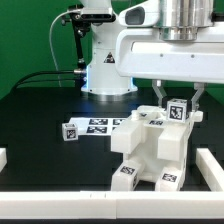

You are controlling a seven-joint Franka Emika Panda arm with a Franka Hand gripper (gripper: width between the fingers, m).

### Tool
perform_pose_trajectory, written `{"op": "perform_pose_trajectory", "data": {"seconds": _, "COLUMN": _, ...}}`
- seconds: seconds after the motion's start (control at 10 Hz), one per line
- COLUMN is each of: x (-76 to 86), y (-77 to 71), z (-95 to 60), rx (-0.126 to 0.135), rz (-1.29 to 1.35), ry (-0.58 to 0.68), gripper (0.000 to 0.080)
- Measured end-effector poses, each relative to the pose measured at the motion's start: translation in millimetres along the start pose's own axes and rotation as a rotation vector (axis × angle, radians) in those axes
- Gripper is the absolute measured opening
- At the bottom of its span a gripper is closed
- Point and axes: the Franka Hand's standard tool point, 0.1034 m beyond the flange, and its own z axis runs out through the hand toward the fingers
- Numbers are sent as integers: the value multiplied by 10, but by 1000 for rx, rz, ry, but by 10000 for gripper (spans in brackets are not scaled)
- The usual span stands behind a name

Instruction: Assemble chair

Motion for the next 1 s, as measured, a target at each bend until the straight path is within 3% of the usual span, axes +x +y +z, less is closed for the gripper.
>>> {"op": "perform_pose_trajectory", "data": {"seconds": 0.8, "x": -36, "y": -38, "z": 12, "rx": 23, "rz": 513, "ry": -29, "gripper": 284}}
{"op": "perform_pose_trajectory", "data": {"seconds": 1.0, "x": -40, "y": -41, "z": 14, "rx": 24, "rz": 529, "ry": -31, "gripper": 284}}
